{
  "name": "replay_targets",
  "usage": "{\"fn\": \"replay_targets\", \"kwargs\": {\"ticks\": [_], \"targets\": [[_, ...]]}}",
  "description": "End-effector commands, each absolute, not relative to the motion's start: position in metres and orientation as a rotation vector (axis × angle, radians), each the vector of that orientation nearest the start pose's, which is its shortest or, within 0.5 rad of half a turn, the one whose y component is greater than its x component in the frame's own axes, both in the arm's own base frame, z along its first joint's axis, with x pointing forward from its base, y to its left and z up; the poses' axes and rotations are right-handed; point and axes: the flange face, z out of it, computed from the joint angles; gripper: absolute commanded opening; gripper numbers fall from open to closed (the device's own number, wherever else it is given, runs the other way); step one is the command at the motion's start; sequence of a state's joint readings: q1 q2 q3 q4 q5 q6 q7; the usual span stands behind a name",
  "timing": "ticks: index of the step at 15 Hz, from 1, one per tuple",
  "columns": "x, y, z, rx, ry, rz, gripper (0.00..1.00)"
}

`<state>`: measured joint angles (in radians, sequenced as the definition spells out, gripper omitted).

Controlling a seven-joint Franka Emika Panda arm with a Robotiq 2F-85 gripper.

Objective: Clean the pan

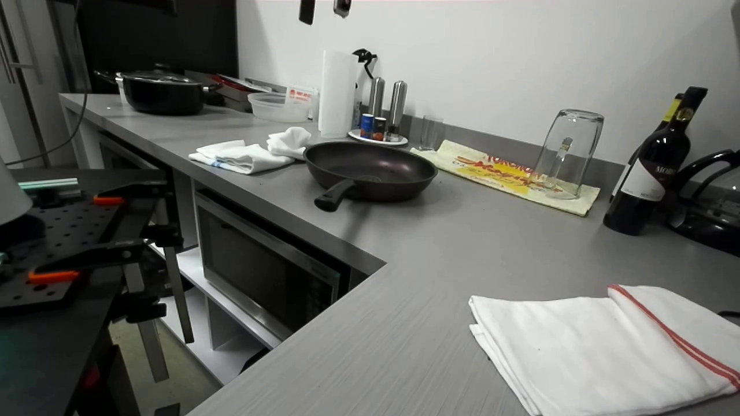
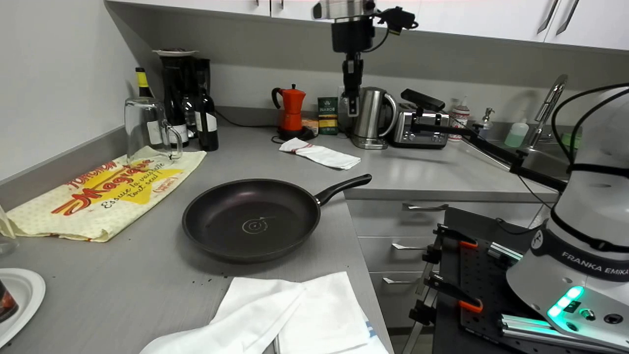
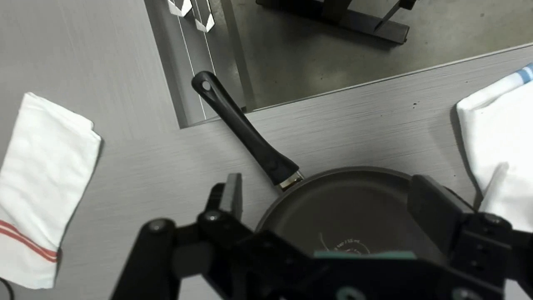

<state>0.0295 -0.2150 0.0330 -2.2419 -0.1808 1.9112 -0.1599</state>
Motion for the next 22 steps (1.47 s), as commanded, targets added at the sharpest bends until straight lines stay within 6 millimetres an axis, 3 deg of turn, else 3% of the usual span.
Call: {"fn": "replay_targets", "kwargs": {"ticks": [1,5,12,17,22], "targets": [[0.514,0.070,0.419,-3.266,-0.733,0.355,1.00],[0.550,0.127,0.376,-3.229,-1.027,0.469,1.00],[0.603,0.195,0.307,-3.112,-1.482,0.629,1.00],[0.615,0.249,0.269,-2.969,-1.773,0.694,1.00],[0.605,0.310,0.263,-2.817,-2.002,0.597,1.00]]}}
